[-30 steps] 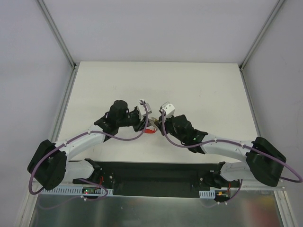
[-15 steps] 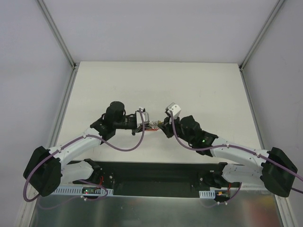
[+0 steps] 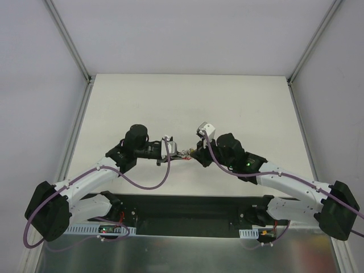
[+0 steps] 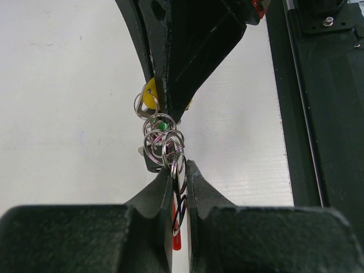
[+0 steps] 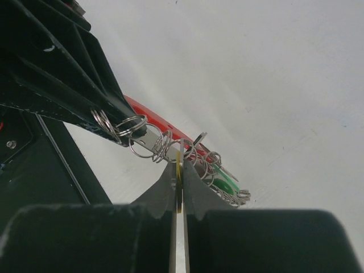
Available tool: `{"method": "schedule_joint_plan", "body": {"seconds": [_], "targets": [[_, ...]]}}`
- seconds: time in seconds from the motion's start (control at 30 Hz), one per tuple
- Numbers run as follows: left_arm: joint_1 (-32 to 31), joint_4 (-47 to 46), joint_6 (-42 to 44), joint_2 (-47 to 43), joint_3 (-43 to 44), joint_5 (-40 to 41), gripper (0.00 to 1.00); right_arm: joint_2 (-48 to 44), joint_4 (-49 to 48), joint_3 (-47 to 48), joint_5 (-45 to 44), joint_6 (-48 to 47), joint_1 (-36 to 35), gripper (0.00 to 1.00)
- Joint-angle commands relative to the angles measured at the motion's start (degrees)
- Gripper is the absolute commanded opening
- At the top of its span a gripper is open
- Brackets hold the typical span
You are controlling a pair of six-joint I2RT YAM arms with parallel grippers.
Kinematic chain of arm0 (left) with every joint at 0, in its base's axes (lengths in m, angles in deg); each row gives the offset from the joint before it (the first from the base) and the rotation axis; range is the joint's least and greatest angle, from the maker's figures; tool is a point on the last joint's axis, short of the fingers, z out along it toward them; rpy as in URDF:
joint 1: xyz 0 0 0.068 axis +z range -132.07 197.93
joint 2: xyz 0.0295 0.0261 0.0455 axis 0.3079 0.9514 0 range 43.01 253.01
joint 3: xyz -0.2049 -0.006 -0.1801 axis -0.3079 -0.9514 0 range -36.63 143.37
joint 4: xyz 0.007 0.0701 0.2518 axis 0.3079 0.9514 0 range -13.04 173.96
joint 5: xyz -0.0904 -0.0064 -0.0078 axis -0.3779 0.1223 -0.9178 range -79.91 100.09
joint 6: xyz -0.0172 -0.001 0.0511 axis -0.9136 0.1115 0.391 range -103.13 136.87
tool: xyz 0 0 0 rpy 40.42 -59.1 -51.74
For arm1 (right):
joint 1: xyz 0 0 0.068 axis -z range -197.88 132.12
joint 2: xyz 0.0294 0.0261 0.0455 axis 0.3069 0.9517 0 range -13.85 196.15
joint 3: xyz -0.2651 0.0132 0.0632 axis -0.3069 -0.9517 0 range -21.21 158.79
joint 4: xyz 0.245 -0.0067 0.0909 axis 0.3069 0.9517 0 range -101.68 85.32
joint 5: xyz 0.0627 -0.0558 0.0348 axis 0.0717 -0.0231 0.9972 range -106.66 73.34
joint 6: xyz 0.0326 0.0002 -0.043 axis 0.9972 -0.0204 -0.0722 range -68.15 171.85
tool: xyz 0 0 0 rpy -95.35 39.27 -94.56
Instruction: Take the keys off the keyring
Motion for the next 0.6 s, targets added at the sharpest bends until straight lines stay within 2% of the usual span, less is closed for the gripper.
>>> {"method": "schedule_joint_plan", "body": {"seconds": [0.0, 0.07, 0.1, 0.37, 0.43, 0.57], "targets": [[-1.1, 0.1, -1.9, 0.6, 1.2, -4.6, 0.1, -2.9, -3.2, 1.6, 1.5, -3.0, 0.7, 0.01], [-1.1, 0.1, -2.2, 0.4, 1.2, -5.1, 0.21, -3.6, -3.7, 1.2, 2.2, -5.3, 0.7, 0.01], [-1.1, 0.1, -2.6, 0.2, 1.2, -5.0, 0.31, -3.9, -4.2, 1.0, 2.6, -6.1, 0.7, 0.01], [-0.9, 4.3, -4.8, -2.6, 3.8, -6.6, 0.43, -3.3, -3.8, 3.4, 8.1, -21.1, 1.0, 0.01], [0.0, 5.5, -6.9, -3.9, 4.6, -5.0, 0.48, -2.4, -1.7, 5.8, 9.1, -23.1, 1.4, 0.01], [4.7, 6.5, -15.5, -6.9, 7.2, -3.0, 0.51, -1.8, 0.6, 8.9, 11.6, -27.6, 2.4, 0.01]]}}
